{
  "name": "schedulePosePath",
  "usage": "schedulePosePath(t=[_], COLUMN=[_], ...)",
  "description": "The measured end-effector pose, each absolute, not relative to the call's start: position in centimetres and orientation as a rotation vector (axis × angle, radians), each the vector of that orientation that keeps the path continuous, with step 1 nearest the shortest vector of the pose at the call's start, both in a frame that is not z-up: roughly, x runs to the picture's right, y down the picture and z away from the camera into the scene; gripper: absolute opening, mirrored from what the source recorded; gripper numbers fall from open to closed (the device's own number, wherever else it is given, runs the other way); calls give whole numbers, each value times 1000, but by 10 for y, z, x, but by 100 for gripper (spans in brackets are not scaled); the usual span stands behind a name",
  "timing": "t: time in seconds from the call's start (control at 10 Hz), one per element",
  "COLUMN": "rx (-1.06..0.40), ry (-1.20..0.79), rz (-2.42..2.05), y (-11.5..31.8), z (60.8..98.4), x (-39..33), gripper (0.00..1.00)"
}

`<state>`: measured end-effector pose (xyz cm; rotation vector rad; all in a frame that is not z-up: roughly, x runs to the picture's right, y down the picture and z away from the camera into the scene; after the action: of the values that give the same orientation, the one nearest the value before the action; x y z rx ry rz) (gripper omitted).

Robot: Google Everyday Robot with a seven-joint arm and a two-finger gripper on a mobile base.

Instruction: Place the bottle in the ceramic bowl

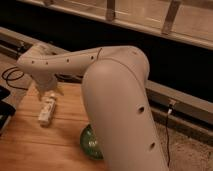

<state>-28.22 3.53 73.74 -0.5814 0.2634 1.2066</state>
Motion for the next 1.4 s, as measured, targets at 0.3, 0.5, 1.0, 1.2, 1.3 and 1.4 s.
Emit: schedulePosePath(t=[0.3, 0.5, 1.0, 1.2, 1.3, 1.4], rx=[-602, -661, -680, -678, -678, -679], ry=[243, 186, 210, 211, 212, 210], rz=[1201, 1170, 1122, 1126, 1127, 1125], y=[38, 53, 106, 104, 105, 105], z=[738, 743, 777, 778, 778, 777], x=[-284, -306, -348, -346, -345, -347], gripper=[65, 65, 65, 65, 65, 65])
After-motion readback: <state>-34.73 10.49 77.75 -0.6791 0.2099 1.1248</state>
